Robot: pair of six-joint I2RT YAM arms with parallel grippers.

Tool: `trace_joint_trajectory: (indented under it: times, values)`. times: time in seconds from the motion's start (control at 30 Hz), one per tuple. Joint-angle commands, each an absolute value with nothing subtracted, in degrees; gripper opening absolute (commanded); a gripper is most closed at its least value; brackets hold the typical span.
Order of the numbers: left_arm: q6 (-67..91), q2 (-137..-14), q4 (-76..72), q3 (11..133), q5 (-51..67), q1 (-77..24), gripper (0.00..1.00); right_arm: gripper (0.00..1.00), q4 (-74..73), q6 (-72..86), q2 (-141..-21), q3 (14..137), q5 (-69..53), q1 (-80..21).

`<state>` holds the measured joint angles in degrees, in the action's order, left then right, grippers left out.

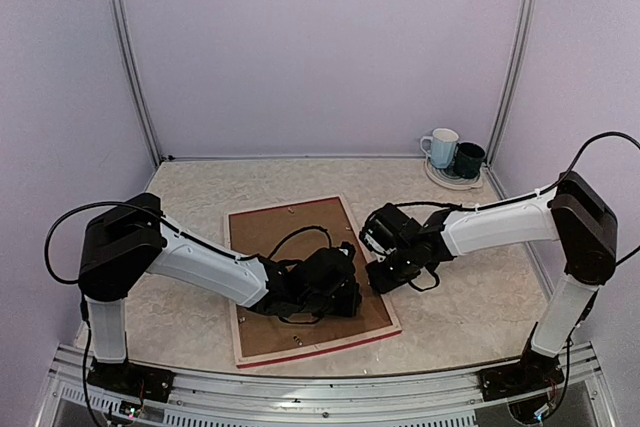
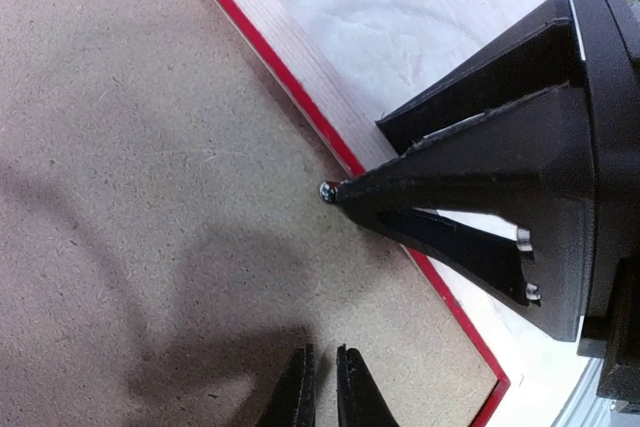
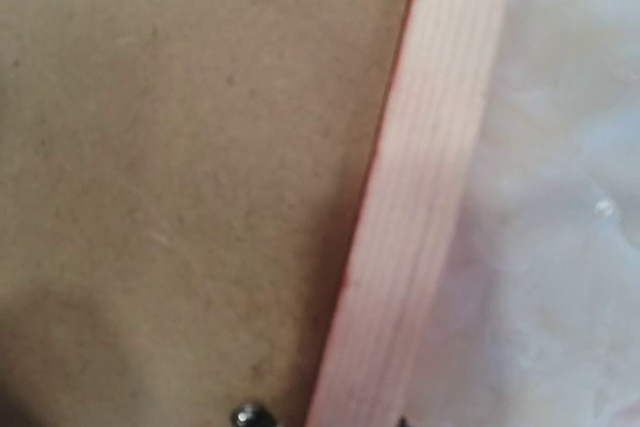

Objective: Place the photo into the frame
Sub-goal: Press the fastener onto the backboard.

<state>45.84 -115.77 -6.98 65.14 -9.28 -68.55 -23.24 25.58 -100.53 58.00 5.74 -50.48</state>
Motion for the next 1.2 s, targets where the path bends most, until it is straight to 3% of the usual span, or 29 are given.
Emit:
trace_joint_trajectory:
  times: [0.0,0.17,0.3,1.17]
  values:
    - [44.91,-115.86,-1.6,63.63,-8.45,-68.55,0.11,0.14,-24.55,24.8,-102.97,55.85,4.52,-49.97]
    - [44.76,-115.55,-1.38,63.71,-8.79,-68.47,0.11,0.39,-26.17,25.35,-96.89,58.2,3.4,-49.97]
    - [44.43,-114.99,-1.23,64.06,-9.16,-68.38,0.11,0.48,-29.17,22.73,-93.55,61.25,6.24,-49.41]
    - [44.12,-114.78,-0.71,64.24,-8.93,-68.73,0.11,0.49,-29.16,12.29,-102.98,63.15,-2.89,-46.5]
